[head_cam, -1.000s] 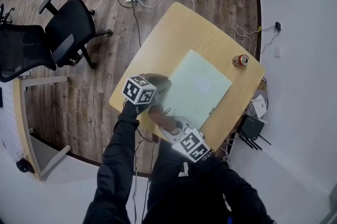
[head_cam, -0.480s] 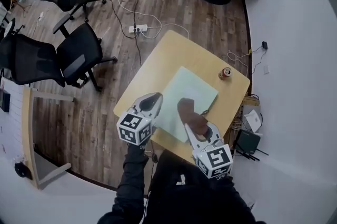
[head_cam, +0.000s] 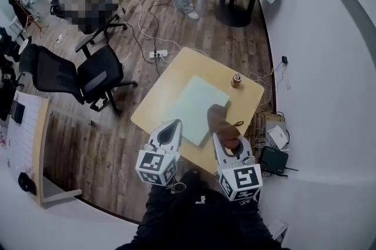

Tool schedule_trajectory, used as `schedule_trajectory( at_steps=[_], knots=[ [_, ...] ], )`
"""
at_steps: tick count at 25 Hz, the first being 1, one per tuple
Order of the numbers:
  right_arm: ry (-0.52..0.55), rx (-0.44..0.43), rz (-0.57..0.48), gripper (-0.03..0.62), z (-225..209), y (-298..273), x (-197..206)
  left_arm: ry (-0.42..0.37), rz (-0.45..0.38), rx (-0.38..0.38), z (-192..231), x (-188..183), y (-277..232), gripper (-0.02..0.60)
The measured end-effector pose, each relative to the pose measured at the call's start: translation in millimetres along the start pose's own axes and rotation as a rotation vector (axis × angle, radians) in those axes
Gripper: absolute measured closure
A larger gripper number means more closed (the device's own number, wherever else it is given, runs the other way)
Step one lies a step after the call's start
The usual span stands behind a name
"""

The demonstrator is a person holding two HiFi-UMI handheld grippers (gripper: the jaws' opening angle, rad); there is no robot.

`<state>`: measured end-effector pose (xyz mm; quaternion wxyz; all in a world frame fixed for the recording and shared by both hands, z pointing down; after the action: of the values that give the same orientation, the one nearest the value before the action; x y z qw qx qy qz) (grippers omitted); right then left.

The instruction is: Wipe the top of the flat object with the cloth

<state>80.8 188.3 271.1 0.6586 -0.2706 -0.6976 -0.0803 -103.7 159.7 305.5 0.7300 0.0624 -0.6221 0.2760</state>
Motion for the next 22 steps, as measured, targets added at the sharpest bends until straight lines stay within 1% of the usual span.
schedule_trajectory(
  at_steps=[4, 7, 10, 15, 18, 22],
  knots=[
    [0.014, 0.033, -0.049, 0.478, 6.6, 46.6, -12.1, -0.025, -0.046, -0.017, -41.2, -12.4, 33.0, 0.548],
    [0.035, 0.060, -0.077, 0.487, 12.9, 73.4, -23.0, -0.048, -0.074, -0.011, -66.3, -23.2, 50.8, 0.548],
    [0.039, 0.062, -0.103, 0.487, 16.7, 92.1, -29.1, -0.077, -0.098, -0.004, -85.0, -30.4, 62.8, 0.548],
    [0.028, 0.062, -0.134, 0.487, 19.5, 115.5, -30.0, -0.109, -0.116, 0.018, -103.7, -35.1, 74.8, 0.548],
    [0.034, 0.054, -0.152, 0.487, 21.1, 124.6, -31.0, -0.117, -0.121, 0.038, -111.6, -37.4, 78.9, 0.548],
    [0.038, 0.054, -0.165, 0.487, 24.3, 132.6, -30.7, -0.126, -0.132, 0.044, -119.4, -38.1, 85.1, 0.548]
  ],
)
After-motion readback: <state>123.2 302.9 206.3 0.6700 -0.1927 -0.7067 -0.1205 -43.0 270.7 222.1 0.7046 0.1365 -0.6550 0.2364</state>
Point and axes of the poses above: the fingertips, and each gripper's own axes: y backward along the fingers, z to its left, x out of its underside, the point moved 7 cm from there along y, backward along the fingers, and after that the axes turned 1 degree about -z, right-handed, at the moved point
